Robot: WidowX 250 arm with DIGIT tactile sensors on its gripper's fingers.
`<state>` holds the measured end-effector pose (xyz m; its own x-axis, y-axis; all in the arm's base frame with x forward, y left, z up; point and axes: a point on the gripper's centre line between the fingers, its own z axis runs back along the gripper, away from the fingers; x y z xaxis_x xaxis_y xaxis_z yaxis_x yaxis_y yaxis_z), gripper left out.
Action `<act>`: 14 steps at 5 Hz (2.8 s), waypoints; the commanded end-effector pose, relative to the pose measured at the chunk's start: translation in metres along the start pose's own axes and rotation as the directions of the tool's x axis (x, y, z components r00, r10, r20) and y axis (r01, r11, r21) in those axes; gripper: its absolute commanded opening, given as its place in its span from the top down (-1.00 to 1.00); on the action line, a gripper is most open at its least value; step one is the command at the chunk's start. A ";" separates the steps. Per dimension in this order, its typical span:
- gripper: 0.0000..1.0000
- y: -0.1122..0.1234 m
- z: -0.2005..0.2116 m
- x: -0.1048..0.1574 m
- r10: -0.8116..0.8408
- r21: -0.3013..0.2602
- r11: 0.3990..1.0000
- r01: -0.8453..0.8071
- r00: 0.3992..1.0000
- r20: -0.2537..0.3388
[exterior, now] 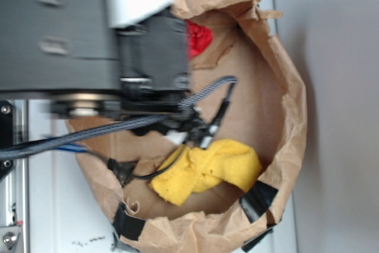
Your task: Grab the red paper.
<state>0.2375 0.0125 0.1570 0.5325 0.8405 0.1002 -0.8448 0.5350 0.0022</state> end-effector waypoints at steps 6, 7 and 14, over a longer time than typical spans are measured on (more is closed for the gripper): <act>-1.00 0.027 -0.120 0.088 0.337 0.137 0.910 -0.391 0.891 0.303; -1.00 0.017 -0.126 0.091 0.288 0.136 0.928 -0.348 0.898 0.333; 1.00 -0.014 0.041 0.050 -0.209 -0.194 0.963 0.187 0.973 -0.099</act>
<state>0.2776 0.0248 0.1801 0.7074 0.7037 -0.0665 -0.7055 0.6971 -0.1276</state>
